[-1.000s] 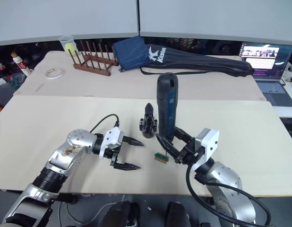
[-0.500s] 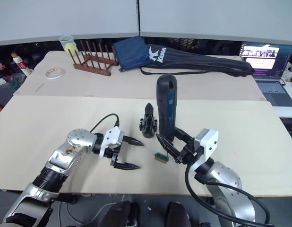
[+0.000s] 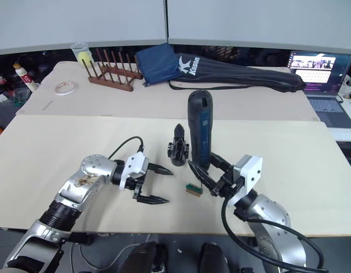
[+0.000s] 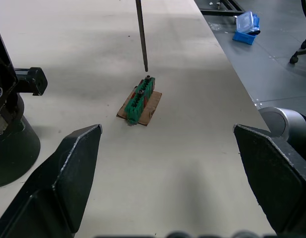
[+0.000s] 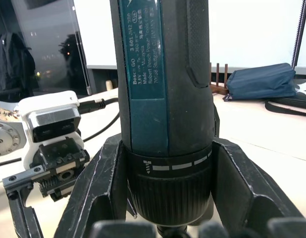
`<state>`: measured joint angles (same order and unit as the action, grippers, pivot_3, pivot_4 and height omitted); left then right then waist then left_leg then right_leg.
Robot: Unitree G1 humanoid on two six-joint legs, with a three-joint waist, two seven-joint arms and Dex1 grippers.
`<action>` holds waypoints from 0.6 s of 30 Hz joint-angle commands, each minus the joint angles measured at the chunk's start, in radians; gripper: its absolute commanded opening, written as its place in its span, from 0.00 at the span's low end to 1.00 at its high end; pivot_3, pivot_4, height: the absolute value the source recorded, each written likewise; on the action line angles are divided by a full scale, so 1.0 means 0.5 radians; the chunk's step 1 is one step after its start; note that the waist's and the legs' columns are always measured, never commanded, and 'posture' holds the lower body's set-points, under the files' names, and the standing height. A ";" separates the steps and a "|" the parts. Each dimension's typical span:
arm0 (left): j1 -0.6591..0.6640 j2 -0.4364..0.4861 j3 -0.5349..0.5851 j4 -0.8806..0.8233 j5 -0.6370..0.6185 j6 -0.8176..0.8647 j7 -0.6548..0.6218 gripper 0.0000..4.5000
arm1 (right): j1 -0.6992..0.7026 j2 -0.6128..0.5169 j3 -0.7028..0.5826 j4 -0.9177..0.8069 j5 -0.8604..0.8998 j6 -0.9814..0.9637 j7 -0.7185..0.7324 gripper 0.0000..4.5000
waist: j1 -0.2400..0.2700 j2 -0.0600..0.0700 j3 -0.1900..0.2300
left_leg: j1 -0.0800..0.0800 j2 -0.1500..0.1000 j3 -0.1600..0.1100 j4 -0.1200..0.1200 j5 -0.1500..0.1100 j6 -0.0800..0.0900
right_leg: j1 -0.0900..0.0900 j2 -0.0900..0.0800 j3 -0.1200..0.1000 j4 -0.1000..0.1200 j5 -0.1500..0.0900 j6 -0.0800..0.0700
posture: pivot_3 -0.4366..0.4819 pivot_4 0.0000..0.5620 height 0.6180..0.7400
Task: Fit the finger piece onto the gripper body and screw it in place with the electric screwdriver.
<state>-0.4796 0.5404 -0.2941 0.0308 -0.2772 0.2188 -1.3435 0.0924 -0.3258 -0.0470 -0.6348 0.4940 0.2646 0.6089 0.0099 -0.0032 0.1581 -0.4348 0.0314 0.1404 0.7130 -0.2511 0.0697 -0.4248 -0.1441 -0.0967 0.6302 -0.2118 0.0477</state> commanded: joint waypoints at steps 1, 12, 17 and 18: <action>-0.049 -0.013 0.021 -0.028 -0.013 -0.032 0.002 1.00 | -0.032 0.007 -0.001 -0.067 0.035 -0.105 0.012 0.43 | 0.000 0.000 0.000 | 0.000 0.000 0.000 0.000 0.000 0.000 | 0.000 0.000 0.000 0.000 0.000 0.000 | 0.48 0.27 0.92; -0.056 -0.013 0.019 -0.026 -0.013 -0.033 0.004 1.00 | -0.019 0.010 0.019 -0.045 0.020 -0.129 0.018 0.43 | 0.000 0.000 0.000 | 0.000 0.000 0.000 0.000 0.000 0.000 | 0.000 0.000 0.000 0.000 0.000 0.000 | 0.48 0.27 0.92; -0.060 -0.014 0.020 -0.023 -0.013 -0.033 0.003 1.00 | -0.021 0.000 0.008 -0.039 0.025 -0.142 0.012 0.43 | 0.000 0.000 0.000 | 0.000 0.000 0.000 0.000 0.000 0.000 | 0.000 0.000 0.000 0.000 0.000 0.000 | 0.48 0.27 0.92; -0.060 -0.014 0.020 -0.023 -0.014 -0.033 0.002 1.00 | -0.019 -0.001 0.007 -0.042 0.026 -0.140 0.011 0.43 | 0.000 0.000 0.000 | 0.000 0.000 0.000 0.000 0.000 0.000 | 0.000 0.000 0.000 0.000 0.000 0.000 | 0.48 0.27 0.92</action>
<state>-0.4946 0.5396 -0.2941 0.0308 -0.2772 0.2188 -1.3434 0.0926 -0.3257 -0.0300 -0.6160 0.4913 0.2477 0.6094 0.0097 -0.0032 0.1581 -0.4348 0.0314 0.1404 0.7131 -0.2511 0.0696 -0.4248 -0.1441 -0.0967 0.6303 -0.2118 0.0477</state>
